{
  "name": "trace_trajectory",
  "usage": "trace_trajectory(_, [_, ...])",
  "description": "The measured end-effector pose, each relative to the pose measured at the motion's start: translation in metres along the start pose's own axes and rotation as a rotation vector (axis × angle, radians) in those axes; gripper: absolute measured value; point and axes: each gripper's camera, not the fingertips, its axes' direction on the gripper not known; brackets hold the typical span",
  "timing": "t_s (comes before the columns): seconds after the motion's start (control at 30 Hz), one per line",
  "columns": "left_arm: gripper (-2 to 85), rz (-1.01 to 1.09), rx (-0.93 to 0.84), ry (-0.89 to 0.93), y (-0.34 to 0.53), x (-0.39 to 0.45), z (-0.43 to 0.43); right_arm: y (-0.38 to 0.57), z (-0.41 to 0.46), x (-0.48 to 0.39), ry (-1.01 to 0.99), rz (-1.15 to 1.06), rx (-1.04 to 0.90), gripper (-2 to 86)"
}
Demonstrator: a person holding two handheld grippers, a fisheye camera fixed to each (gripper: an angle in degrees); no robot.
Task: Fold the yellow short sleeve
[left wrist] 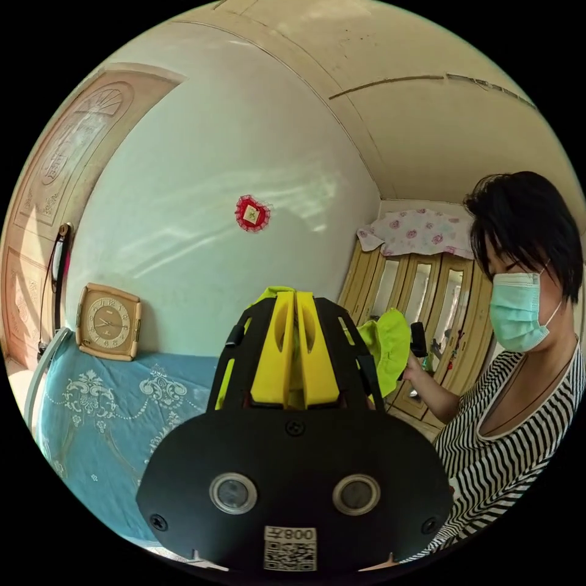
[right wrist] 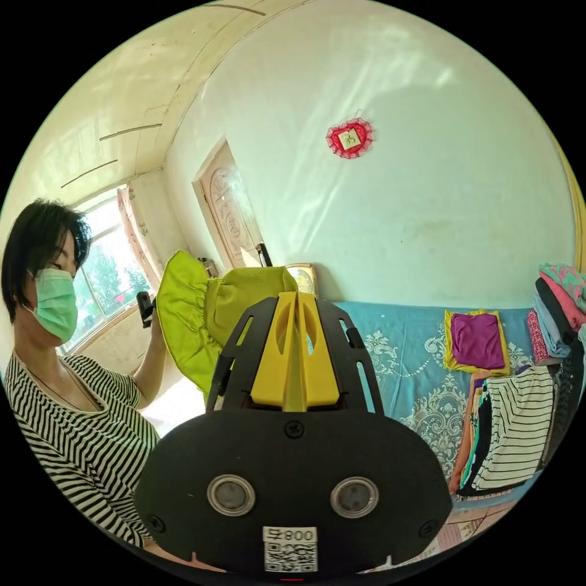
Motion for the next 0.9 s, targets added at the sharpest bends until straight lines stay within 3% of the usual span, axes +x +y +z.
trace_trajectory(0.17, [0.4,-0.092,-0.179,-0.14,0.019,-0.09,0.095,-0.034,0.127,0.091,0.063,0.163,-0.137,0.1])
trace_trajectory(0.53, [2.1,-0.565,-0.597,-0.329,0.146,-0.321,0.318,-0.053,0.392,0.31,0.204,0.537,-0.49,-0.1])
trace_trajectory(0.6, [2.4,-0.669,-0.593,-0.368,0.169,-0.344,0.327,-0.05,0.418,0.33,0.252,0.558,-0.567,-0.2])
trace_trajectory(0.7, [2.9,-0.746,-0.585,-0.273,0.204,-0.359,0.328,-0.043,0.438,0.355,0.315,0.597,-0.619,-0.2])
trace_trajectory(0.9, [5.0,-0.702,-0.809,-0.292,0.286,-0.333,0.289,0.002,0.445,0.347,0.187,0.593,-0.641,1.8])
